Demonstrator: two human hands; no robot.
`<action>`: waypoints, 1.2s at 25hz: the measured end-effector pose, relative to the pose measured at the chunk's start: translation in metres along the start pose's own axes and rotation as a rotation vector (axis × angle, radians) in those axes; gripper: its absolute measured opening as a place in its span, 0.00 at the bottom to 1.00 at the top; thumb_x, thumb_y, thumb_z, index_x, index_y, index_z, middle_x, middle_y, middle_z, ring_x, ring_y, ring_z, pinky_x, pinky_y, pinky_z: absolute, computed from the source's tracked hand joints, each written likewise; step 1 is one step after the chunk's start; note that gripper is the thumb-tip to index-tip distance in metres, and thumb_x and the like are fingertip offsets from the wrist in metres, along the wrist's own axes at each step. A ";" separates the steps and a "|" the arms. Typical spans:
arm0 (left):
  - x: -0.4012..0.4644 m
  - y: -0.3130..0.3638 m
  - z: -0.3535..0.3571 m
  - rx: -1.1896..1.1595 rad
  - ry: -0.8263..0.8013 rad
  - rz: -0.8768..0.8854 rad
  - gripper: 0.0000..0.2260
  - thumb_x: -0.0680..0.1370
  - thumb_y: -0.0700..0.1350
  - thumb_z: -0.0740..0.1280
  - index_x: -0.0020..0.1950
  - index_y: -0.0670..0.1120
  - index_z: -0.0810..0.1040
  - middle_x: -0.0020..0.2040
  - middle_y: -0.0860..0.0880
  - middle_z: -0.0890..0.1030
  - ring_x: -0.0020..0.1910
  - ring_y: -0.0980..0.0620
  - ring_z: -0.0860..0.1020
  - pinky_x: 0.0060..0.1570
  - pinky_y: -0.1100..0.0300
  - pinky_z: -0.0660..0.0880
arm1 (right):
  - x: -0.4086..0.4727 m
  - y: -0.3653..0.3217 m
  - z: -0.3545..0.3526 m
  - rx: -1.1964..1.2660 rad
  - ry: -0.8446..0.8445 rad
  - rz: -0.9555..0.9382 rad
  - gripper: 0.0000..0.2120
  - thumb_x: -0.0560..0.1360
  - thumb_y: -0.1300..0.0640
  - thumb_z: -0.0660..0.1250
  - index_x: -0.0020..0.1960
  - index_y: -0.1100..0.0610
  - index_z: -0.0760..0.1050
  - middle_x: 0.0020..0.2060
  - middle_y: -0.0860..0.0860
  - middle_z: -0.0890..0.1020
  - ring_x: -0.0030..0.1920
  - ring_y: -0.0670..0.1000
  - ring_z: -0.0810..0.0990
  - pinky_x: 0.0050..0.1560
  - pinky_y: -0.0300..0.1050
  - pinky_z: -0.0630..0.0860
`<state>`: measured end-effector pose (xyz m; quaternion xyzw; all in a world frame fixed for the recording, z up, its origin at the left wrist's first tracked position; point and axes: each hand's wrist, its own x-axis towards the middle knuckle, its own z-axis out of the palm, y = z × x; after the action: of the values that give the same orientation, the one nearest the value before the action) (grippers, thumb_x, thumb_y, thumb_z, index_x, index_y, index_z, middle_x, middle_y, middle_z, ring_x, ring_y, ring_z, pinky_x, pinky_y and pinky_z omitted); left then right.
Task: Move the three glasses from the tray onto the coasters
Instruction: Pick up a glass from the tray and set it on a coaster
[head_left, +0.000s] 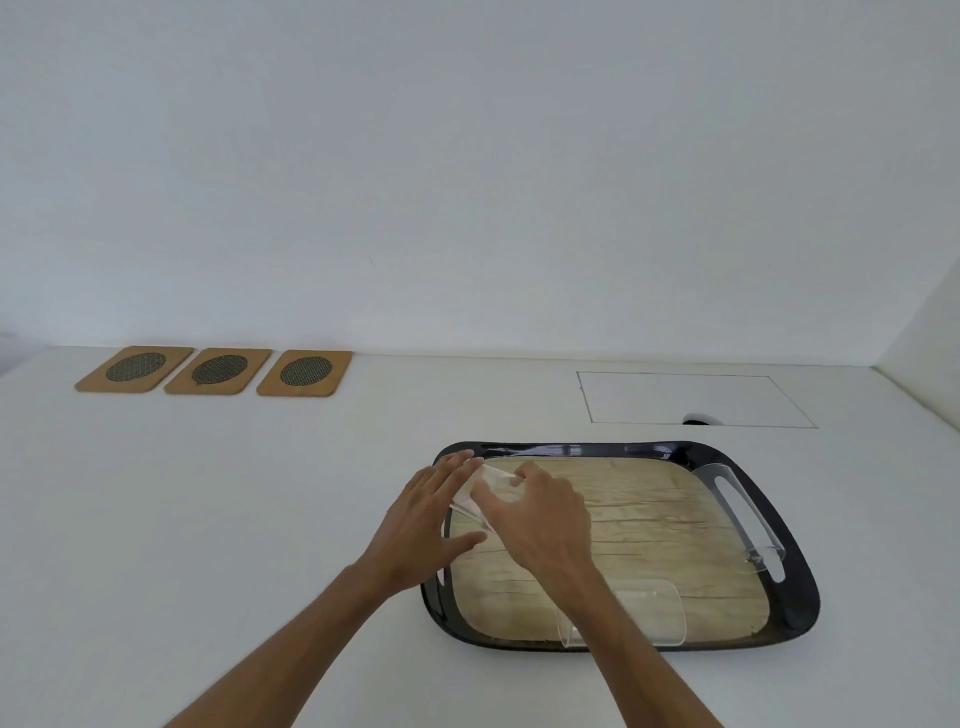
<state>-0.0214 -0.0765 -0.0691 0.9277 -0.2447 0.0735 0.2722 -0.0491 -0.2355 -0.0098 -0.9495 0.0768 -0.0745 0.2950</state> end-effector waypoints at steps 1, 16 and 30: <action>0.003 0.007 -0.001 -0.017 0.033 -0.008 0.36 0.72 0.58 0.71 0.75 0.56 0.58 0.76 0.57 0.61 0.74 0.59 0.58 0.71 0.58 0.59 | 0.001 0.000 -0.007 0.007 0.014 -0.019 0.30 0.71 0.32 0.62 0.57 0.55 0.79 0.44 0.50 0.84 0.42 0.51 0.80 0.42 0.44 0.73; 0.015 0.062 -0.023 -0.307 0.351 -0.244 0.20 0.64 0.54 0.78 0.52 0.55 0.77 0.43 0.58 0.84 0.43 0.56 0.82 0.43 0.53 0.80 | 0.009 0.027 -0.038 0.445 -0.144 -0.292 0.31 0.61 0.29 0.70 0.58 0.44 0.75 0.51 0.41 0.79 0.51 0.41 0.78 0.49 0.39 0.75; -0.003 -0.027 -0.064 -0.321 0.259 -0.315 0.40 0.63 0.66 0.73 0.71 0.54 0.65 0.57 0.54 0.81 0.55 0.56 0.79 0.57 0.53 0.78 | 0.035 -0.052 0.042 0.662 -0.174 -0.196 0.31 0.61 0.41 0.81 0.60 0.44 0.75 0.52 0.44 0.85 0.53 0.43 0.84 0.53 0.46 0.83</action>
<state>-0.0107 -0.0211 -0.0282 0.8821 -0.0689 0.1087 0.4530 -0.0019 -0.1770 -0.0106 -0.8080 -0.0684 -0.0422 0.5837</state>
